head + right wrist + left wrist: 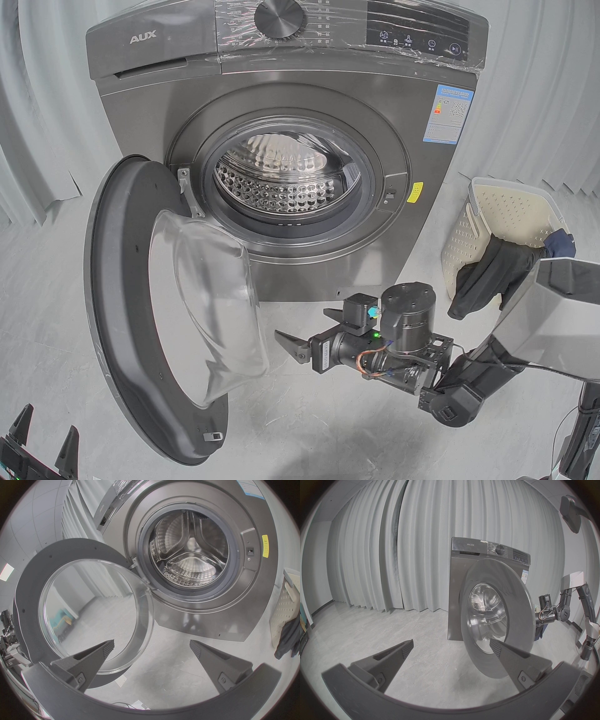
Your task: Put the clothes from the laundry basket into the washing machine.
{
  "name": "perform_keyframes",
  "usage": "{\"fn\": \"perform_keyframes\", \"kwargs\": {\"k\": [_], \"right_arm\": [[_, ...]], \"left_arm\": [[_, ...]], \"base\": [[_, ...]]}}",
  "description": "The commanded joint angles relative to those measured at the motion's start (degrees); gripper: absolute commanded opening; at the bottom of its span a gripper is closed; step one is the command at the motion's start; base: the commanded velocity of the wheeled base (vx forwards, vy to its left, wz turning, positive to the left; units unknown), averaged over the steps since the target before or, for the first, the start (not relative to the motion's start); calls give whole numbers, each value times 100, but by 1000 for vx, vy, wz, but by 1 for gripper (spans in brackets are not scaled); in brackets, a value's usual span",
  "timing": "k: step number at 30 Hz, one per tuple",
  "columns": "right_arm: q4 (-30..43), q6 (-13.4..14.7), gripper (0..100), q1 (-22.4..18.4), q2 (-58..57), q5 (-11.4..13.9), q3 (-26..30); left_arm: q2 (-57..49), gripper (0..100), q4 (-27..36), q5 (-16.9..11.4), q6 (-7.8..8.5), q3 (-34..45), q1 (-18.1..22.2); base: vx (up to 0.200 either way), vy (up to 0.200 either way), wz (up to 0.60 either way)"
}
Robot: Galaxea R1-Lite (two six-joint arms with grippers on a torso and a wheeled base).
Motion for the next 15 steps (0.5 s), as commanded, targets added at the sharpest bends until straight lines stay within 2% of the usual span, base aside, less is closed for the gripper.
{"fn": "perform_keyframes", "kwargs": {"k": [1,7,15], "right_arm": [[-8,-1,100,238,424,12,-349],[-96,35,100,546,618,3,-612],[-8,52,100,440,627,12,-1052]], "left_arm": [[-95,100,-1,3,-2,92,4],[-95,100,-1,3,-2,92,4],[-95,100,-1,3,7,92,4]], "base": [[0,0,0],[0,0,0],[0,0,0]]}}
